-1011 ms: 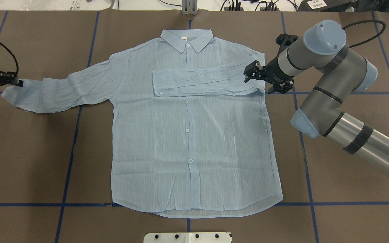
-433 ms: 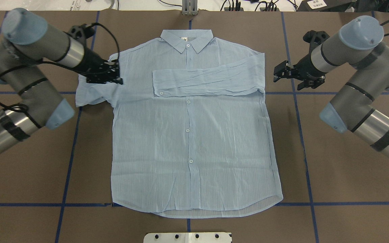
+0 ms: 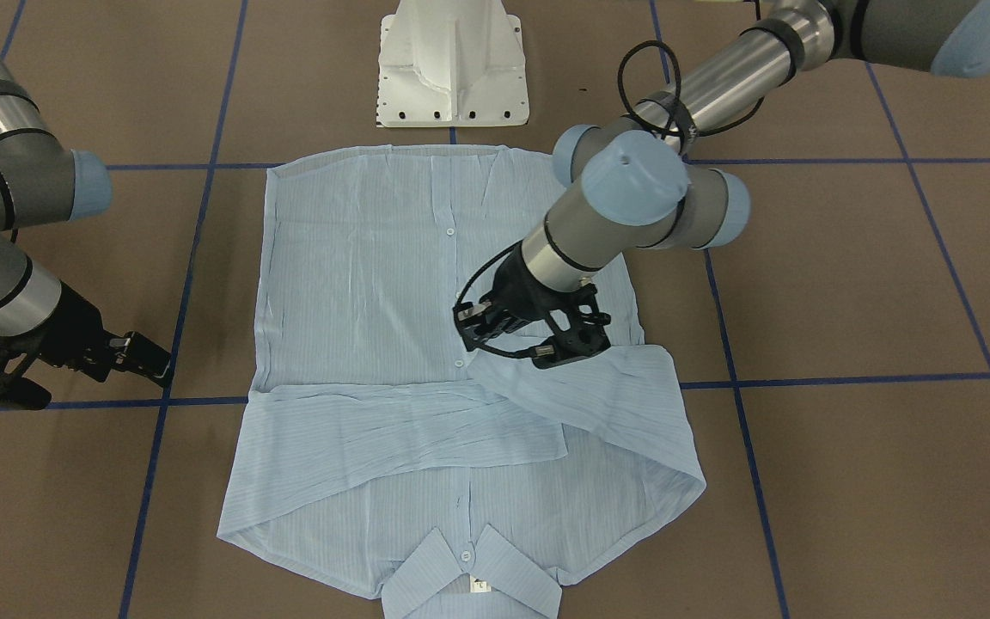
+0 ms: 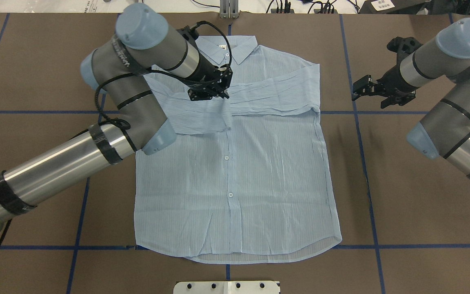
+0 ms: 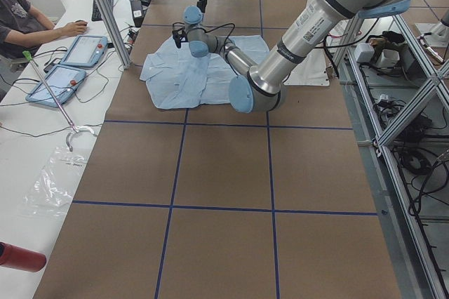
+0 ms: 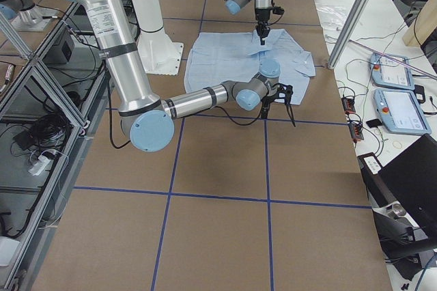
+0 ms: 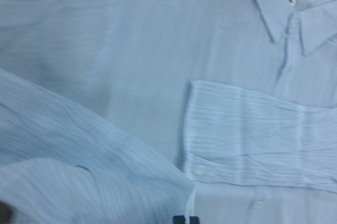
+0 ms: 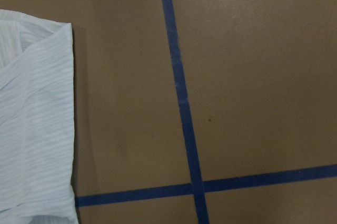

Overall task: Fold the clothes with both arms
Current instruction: 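Fold the other sleeve with the left gripper across the shirt front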

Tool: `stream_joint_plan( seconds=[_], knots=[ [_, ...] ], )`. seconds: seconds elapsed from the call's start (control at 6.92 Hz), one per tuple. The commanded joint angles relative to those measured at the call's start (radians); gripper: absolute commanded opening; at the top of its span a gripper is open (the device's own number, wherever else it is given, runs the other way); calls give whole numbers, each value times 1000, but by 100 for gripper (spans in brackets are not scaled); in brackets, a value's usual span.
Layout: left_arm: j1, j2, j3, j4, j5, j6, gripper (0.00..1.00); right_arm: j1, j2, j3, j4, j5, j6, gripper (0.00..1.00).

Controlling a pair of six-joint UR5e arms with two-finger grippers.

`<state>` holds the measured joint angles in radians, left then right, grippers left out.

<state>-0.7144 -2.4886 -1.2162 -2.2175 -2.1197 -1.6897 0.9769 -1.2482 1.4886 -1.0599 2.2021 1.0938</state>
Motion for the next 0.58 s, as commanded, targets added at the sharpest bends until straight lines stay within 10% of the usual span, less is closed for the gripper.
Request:
stream_joint_plan(
  seconds=[0.0,0.14,0.43],
  knots=[
    [41,-94,88,-1,62,-47,0,2,-7,-5,0,-4,-8,100],
    [53,-117,116,-2,76,-47,0,0,-8,-5,0,-5,-6,100],
    [59,-128,113,-5,108,-35,89,-1,-11,-5,1,-7,11,100]
  ],
)
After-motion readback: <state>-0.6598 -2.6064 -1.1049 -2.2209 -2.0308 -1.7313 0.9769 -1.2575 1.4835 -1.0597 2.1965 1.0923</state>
